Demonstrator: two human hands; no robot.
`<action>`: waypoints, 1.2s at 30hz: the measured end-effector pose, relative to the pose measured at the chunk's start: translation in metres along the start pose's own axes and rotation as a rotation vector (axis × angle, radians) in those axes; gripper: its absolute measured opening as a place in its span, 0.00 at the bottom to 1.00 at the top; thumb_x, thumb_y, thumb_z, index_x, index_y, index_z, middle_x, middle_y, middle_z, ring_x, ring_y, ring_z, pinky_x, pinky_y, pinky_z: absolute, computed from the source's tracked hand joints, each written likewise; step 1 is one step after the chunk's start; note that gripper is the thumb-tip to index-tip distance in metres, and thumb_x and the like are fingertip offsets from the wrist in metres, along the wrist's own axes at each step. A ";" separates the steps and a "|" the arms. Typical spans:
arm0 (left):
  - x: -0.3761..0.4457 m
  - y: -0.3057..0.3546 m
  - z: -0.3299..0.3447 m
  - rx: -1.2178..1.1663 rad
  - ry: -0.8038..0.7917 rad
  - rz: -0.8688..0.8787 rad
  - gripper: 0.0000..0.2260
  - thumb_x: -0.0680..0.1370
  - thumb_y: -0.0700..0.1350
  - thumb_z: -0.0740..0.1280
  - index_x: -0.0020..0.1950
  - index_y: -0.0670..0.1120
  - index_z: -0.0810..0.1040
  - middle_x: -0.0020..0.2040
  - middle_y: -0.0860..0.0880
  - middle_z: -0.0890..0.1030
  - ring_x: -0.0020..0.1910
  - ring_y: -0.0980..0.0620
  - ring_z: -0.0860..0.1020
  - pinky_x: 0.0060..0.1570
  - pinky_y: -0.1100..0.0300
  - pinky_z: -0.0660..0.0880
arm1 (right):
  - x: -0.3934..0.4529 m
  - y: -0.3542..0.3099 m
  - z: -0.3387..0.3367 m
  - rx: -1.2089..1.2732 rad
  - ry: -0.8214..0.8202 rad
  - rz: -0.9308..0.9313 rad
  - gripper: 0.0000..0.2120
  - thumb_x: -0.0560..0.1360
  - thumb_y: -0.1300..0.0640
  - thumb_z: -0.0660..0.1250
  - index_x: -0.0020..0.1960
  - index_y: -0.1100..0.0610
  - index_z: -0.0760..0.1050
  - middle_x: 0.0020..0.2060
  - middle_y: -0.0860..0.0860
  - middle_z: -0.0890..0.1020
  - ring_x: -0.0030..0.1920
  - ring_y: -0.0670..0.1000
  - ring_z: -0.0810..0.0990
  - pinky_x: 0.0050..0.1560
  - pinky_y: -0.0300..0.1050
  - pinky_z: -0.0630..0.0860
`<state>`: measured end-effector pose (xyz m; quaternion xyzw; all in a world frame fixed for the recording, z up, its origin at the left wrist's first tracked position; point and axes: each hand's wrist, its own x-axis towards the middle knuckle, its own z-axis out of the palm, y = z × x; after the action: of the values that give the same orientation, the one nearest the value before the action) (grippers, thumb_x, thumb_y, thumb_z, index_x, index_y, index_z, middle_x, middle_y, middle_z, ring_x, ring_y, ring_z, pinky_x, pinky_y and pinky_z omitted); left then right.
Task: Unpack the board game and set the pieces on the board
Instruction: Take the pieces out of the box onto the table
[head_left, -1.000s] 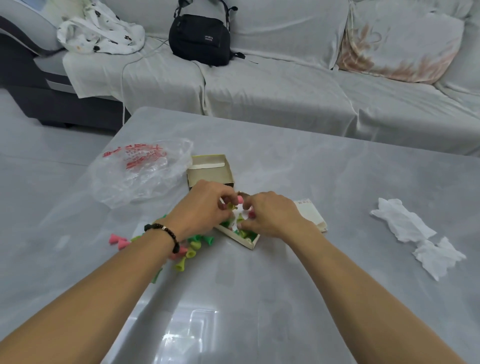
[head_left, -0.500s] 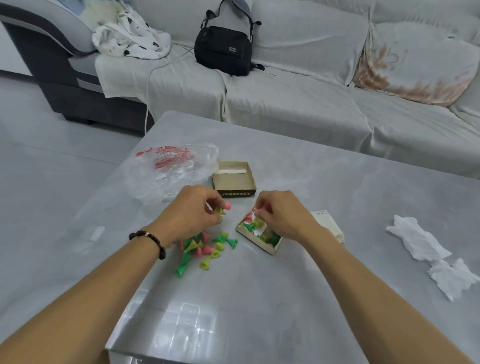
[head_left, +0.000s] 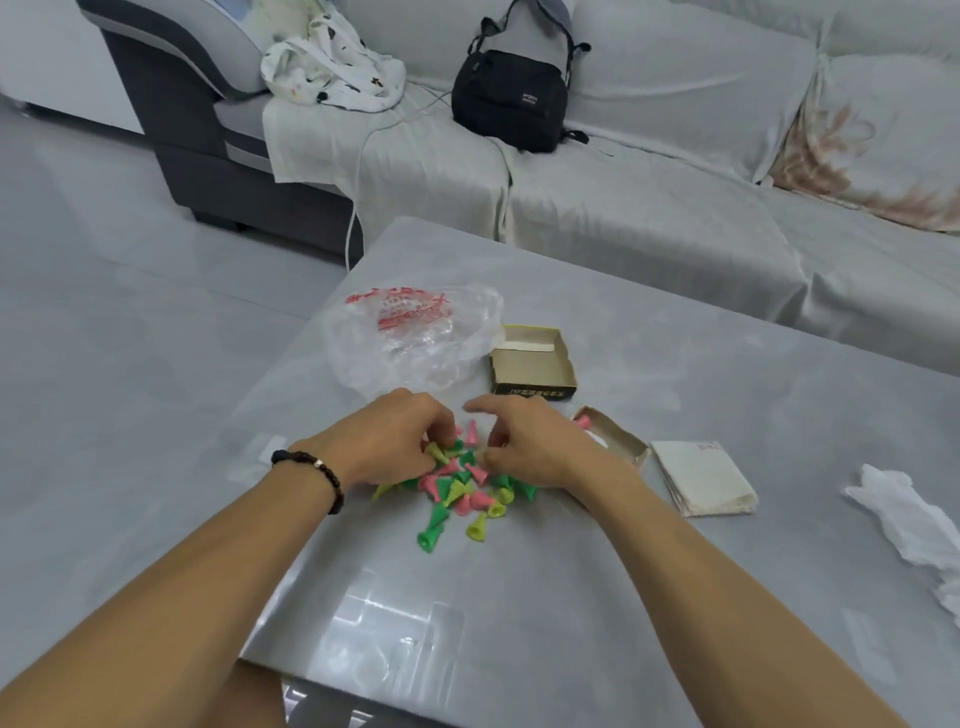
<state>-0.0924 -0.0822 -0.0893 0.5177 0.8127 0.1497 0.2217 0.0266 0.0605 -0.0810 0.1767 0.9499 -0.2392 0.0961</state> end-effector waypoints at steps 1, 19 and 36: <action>-0.001 0.001 -0.002 -0.002 -0.006 -0.003 0.13 0.73 0.42 0.68 0.56 0.51 0.80 0.51 0.53 0.81 0.45 0.55 0.75 0.43 0.64 0.73 | -0.004 0.002 -0.006 0.025 0.037 0.013 0.25 0.74 0.58 0.67 0.70 0.50 0.69 0.51 0.51 0.83 0.53 0.51 0.80 0.51 0.42 0.73; 0.096 0.113 0.026 0.234 -0.157 0.351 0.16 0.71 0.46 0.70 0.39 0.61 0.64 0.39 0.57 0.69 0.36 0.54 0.70 0.37 0.59 0.68 | -0.040 0.090 -0.031 -0.093 0.107 0.265 0.22 0.66 0.48 0.75 0.55 0.57 0.76 0.50 0.54 0.80 0.49 0.55 0.78 0.43 0.44 0.72; 0.096 0.110 0.025 0.460 -0.165 0.352 0.06 0.76 0.42 0.64 0.39 0.50 0.73 0.40 0.51 0.76 0.40 0.49 0.75 0.36 0.55 0.70 | -0.022 0.094 -0.019 -0.090 0.088 0.328 0.23 0.67 0.53 0.75 0.58 0.55 0.73 0.53 0.53 0.77 0.54 0.56 0.77 0.47 0.45 0.72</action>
<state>-0.0291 0.0516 -0.0785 0.6976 0.7023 -0.0448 0.1346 0.0809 0.1405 -0.0982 0.3353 0.9213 -0.1696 0.1001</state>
